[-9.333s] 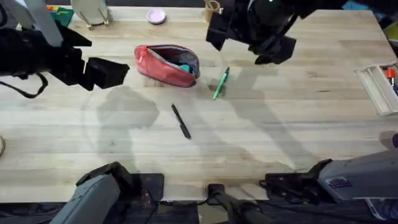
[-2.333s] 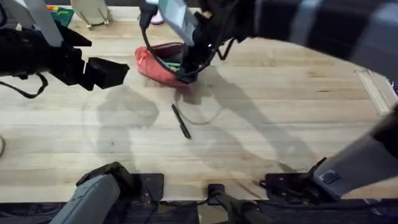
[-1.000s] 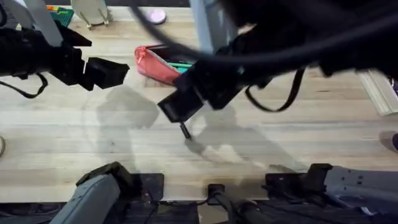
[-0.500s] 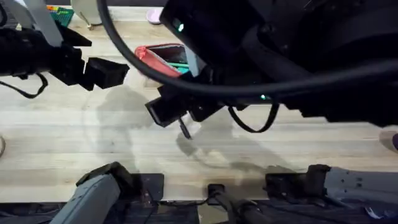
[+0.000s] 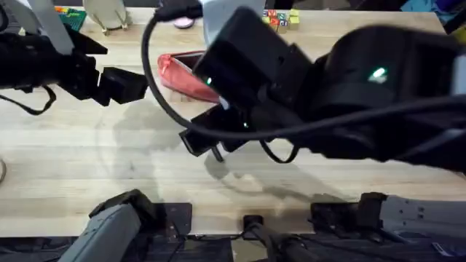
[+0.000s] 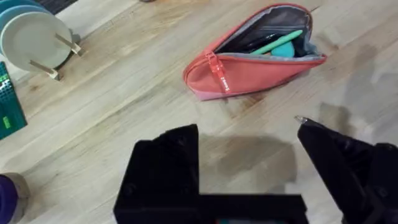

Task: Unzip the bag, pick up the pens from the table one at a time and place them inside, then zip the bag closed.

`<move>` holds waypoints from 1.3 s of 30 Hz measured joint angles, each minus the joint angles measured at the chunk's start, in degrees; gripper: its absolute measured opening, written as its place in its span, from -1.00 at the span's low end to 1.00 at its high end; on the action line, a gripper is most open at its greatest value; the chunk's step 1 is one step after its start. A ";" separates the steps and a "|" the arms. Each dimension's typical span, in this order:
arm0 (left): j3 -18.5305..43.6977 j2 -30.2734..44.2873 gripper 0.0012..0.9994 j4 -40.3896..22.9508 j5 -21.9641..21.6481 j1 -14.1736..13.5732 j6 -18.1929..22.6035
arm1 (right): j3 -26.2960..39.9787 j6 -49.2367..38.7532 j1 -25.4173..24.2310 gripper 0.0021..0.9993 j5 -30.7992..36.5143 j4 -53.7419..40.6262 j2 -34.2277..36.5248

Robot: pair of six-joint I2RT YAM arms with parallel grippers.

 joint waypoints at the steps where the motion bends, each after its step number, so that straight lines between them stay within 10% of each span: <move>1: 0.00 0.00 0.99 0.01 -0.01 0.00 0.00 | -0.97 0.00 0.00 0.99 0.00 1.01 0.00; 39: 0.00 0.00 0.99 0.00 0.01 0.00 0.00 | -6.99 0.03 0.00 1.00 2.52 18.73 20.74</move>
